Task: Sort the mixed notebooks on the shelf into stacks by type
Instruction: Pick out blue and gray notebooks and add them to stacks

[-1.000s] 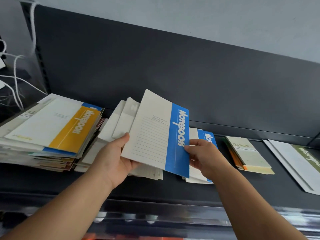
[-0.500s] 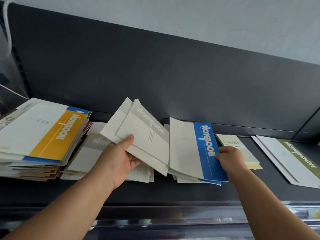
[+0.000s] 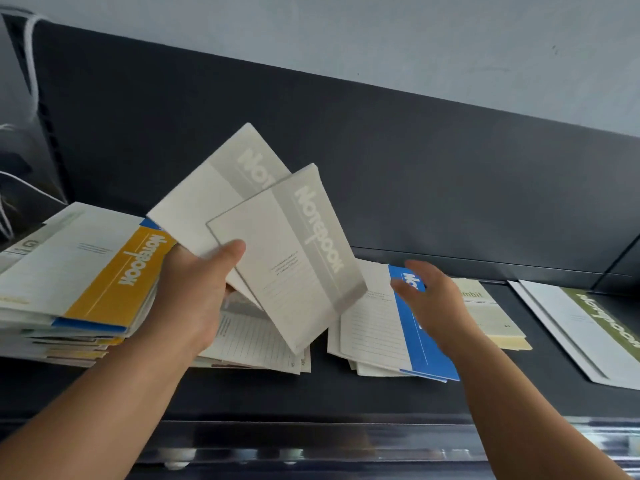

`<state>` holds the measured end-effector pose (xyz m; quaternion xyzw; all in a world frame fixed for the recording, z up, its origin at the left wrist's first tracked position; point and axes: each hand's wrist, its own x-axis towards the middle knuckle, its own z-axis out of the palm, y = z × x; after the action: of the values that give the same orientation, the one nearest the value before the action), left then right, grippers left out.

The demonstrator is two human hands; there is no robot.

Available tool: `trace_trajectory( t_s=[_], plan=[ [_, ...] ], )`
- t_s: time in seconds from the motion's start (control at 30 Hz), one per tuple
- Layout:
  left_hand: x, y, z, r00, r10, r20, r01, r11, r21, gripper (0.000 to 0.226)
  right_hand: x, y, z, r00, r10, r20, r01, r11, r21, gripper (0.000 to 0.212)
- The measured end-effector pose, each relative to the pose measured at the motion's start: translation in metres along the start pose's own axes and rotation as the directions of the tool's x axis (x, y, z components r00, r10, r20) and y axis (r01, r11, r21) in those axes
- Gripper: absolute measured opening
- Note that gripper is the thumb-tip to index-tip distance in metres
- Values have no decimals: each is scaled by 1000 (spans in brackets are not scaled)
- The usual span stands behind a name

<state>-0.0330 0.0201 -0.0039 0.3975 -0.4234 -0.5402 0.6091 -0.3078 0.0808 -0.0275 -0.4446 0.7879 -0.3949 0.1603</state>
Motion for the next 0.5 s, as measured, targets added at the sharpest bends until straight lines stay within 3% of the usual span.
trace_trajectory(
  t_s=[0.1,0.2,0.3,0.5],
  plan=[
    [3,4,4,997,-27,67,24,999,39,22,-15,-36,-1,963,-138,230,46,929,368,46],
    [1,4,14,989,-54,137,43,996,80,21,-22,-45,5,891,-225,394,42,906,422,36],
    [-3,1,26,979,-37,199,12,992,124,20,-25,-36,14,935,-139,325,-3,916,400,19],
    [-16,-7,51,955,-26,296,-37,978,207,15,-32,-13,3,976,-46,212,-58,885,461,14]
  ],
)
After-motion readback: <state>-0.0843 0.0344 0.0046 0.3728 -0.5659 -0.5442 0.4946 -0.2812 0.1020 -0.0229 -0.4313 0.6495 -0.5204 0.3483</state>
